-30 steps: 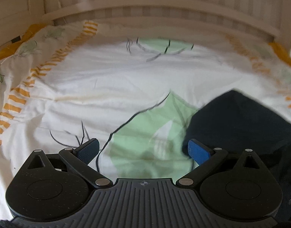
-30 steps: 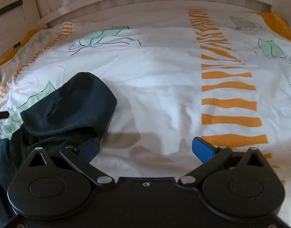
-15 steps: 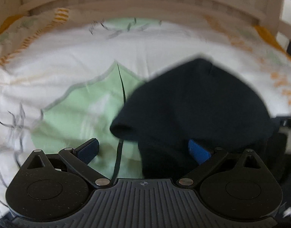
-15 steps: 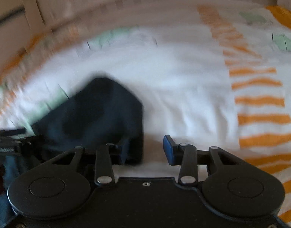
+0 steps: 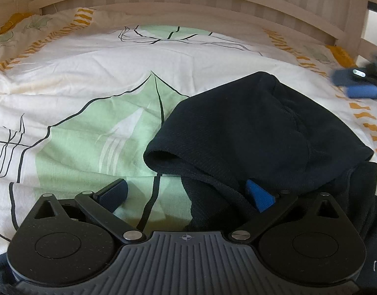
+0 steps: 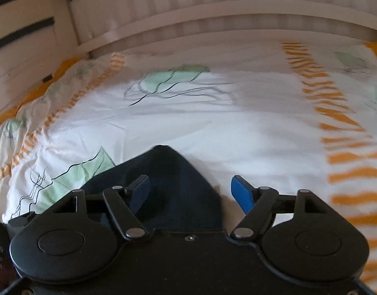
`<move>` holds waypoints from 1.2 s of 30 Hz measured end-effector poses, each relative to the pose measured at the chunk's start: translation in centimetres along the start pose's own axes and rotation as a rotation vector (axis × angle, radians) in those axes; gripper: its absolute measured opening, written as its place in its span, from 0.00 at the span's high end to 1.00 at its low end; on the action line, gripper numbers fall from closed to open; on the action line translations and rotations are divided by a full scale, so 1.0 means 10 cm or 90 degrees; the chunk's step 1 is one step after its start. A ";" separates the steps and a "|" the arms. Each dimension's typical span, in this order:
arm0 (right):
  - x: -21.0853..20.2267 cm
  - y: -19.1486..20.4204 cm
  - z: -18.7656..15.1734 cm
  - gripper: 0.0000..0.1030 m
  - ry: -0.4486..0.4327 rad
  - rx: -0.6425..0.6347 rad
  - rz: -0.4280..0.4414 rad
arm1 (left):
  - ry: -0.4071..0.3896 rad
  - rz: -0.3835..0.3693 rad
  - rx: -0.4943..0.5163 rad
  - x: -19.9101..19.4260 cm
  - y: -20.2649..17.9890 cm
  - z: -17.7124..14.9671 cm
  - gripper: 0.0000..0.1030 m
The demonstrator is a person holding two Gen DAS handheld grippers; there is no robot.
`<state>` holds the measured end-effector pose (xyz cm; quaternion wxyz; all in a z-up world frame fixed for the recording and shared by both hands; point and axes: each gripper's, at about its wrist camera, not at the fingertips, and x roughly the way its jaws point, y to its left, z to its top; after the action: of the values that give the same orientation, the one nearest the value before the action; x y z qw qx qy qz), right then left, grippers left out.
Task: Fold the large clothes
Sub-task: 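Grasp the hood with the right gripper and lift it, then fold the held hood onto the hoodie body and open the right gripper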
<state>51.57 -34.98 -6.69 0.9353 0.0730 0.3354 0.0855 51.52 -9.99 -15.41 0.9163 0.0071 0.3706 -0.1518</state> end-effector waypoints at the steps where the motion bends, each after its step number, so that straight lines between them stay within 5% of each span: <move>1: 0.11 0.05 0.05 0.25 0.006 -0.002 0.004 | -0.002 0.000 0.000 0.00 0.00 0.00 0.00; 6: 0.56 0.22 0.17 0.18 0.023 0.001 0.008 | -0.011 0.002 0.001 0.00 -0.01 -0.03 0.00; 15: 1.21 0.18 0.06 0.15 0.093 -0.022 -0.063 | -0.017 -0.001 -0.002 -0.03 0.00 -0.06 0.00; 17: 1.20 0.22 0.04 0.19 0.081 -0.039 -0.059 | -0.018 -0.003 -0.003 -0.03 0.01 -0.06 0.00; 18: 1.18 0.24 0.04 0.37 0.078 -0.042 -0.045 | -0.018 -0.004 -0.004 -0.03 0.01 -0.06 0.00; 19: 1.12 0.26 0.06 0.64 0.069 -0.048 -0.024 | -0.017 -0.004 -0.004 -0.03 0.01 -0.05 0.00; 20: 1.07 0.30 0.07 0.74 0.063 -0.057 -0.019 | -0.017 -0.004 -0.003 -0.04 0.01 -0.05 0.00; 30: -0.34 0.83 0.11 0.78 -0.123 -0.208 0.019 | 0.000 -0.029 -0.005 -0.56 0.03 0.04 0.01; 36: -1.43 1.21 -0.52 0.78 -0.221 -0.328 0.062 | 0.015 -0.033 -0.049 -0.89 0.12 -0.24 0.01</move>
<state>36.06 -25.76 0.45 0.9611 -0.1369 0.1344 0.1988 44.15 -6.09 -11.21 0.9071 -0.0362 0.3873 -0.1609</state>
